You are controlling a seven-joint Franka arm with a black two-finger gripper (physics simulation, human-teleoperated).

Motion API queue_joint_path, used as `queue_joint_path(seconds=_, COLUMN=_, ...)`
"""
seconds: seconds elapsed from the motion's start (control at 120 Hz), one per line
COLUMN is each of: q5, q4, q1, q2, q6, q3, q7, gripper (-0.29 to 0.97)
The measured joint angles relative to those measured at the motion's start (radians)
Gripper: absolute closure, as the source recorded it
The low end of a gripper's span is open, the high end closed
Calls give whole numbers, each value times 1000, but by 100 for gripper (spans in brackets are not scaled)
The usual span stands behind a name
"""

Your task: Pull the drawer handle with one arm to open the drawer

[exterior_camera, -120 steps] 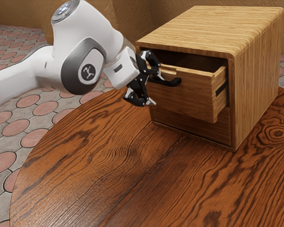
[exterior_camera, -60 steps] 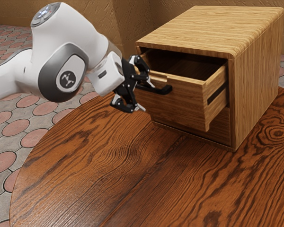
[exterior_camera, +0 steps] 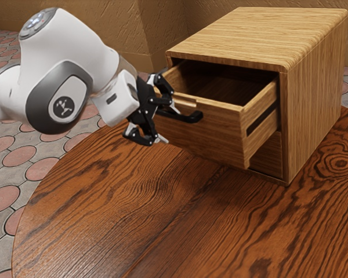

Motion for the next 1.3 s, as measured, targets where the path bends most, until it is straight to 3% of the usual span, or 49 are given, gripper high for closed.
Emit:
queue_joint_path(seconds=0.892, q5=73, q4=-213, q1=19, q2=-231, q6=0, q3=-61, q7=-72, gripper=24)
queue_joint_path(seconds=1.167, q5=85, q4=-230, q1=22, q2=-244, q6=0, q3=-64, q7=-88, gripper=24)
queue_joint_path(seconds=1.3, q5=92, q4=-227, q1=24, q2=-256, q6=0, q3=-76, q7=-93, gripper=13)
